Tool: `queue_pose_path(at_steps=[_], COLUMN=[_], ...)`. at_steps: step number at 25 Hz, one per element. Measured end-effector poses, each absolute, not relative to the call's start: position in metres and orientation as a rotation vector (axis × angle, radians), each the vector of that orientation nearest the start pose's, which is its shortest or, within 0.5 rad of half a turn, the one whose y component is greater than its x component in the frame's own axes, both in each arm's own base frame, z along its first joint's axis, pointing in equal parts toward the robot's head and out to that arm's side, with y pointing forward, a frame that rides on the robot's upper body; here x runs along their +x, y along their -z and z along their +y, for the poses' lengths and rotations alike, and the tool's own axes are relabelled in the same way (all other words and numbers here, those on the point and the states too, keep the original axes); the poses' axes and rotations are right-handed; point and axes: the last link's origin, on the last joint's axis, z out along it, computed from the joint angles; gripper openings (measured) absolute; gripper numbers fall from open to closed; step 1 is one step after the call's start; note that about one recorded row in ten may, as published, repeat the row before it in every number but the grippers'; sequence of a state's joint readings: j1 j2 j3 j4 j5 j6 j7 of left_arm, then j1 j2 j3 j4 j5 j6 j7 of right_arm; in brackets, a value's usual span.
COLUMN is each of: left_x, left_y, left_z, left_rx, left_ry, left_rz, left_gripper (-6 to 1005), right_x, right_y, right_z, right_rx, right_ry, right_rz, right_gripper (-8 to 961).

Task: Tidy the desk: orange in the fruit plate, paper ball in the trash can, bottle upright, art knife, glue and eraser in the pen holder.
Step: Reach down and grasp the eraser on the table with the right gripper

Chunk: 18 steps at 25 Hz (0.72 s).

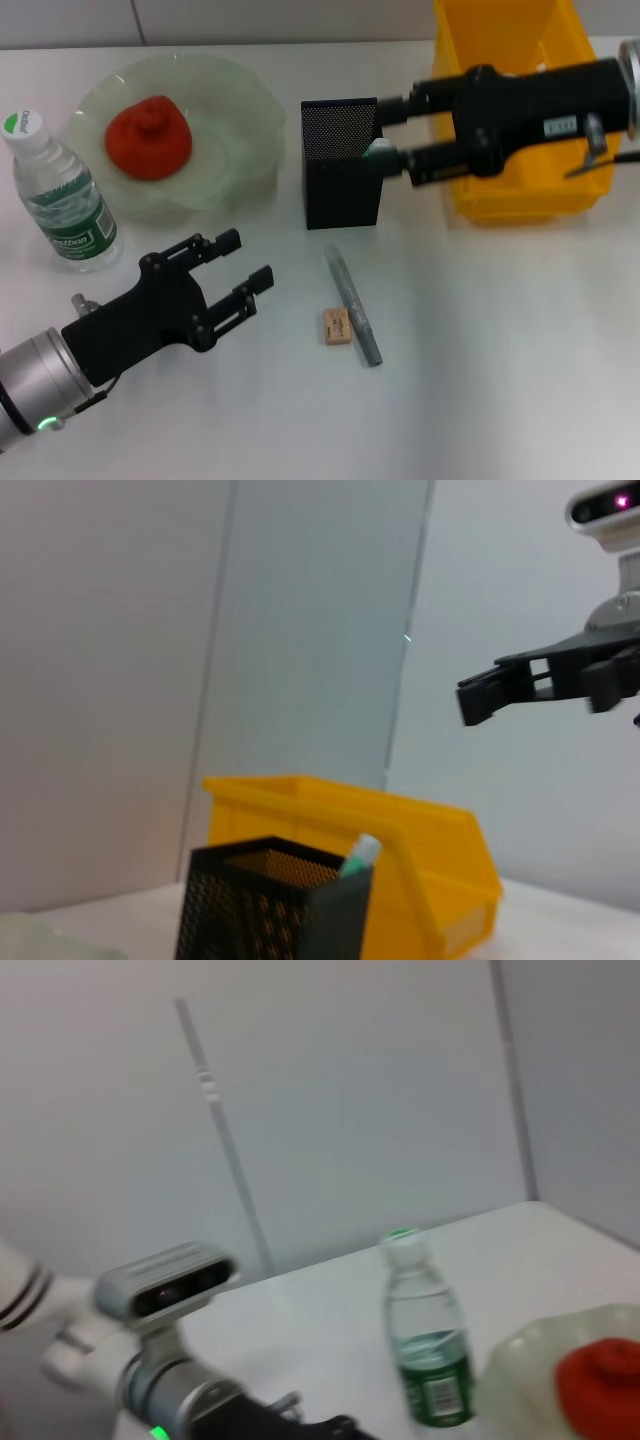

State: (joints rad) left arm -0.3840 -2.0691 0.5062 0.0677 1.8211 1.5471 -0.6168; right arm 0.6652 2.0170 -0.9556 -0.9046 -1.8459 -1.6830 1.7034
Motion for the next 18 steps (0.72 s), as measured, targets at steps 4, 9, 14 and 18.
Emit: queue_pose_path(at_steps=[4, 9, 14, 18], left_x=[-0.309, -0.314, -0.319, -0.323], left_y=[0.057, 0.052, 0.05, 0.048], left_z=[0.243, 0.242, 0.239, 0.238], left_rx=[-2.467, -2.539, -2.6, -2.648], left_ry=[0.932, 0.881, 0.819, 0.766], left_rz=[-0.493, -0.51, -0.463, -0.422], left_gripper=[587, 701, 772, 791], right_x=[0.172, 0.175, 0.165, 0.157], right_y=[-0.021, -0.006, 0.015, 0.033], right_z=[0.348, 0.345, 0.35, 0.356], right_rx=[-3.049, -3.142, -3.242, -3.279], right_ry=[-0.709, -0.604, -0.376, -0.191], right_rz=[0.373, 0.334, 0.281, 0.235], right_gripper=[709, 709, 709, 708])
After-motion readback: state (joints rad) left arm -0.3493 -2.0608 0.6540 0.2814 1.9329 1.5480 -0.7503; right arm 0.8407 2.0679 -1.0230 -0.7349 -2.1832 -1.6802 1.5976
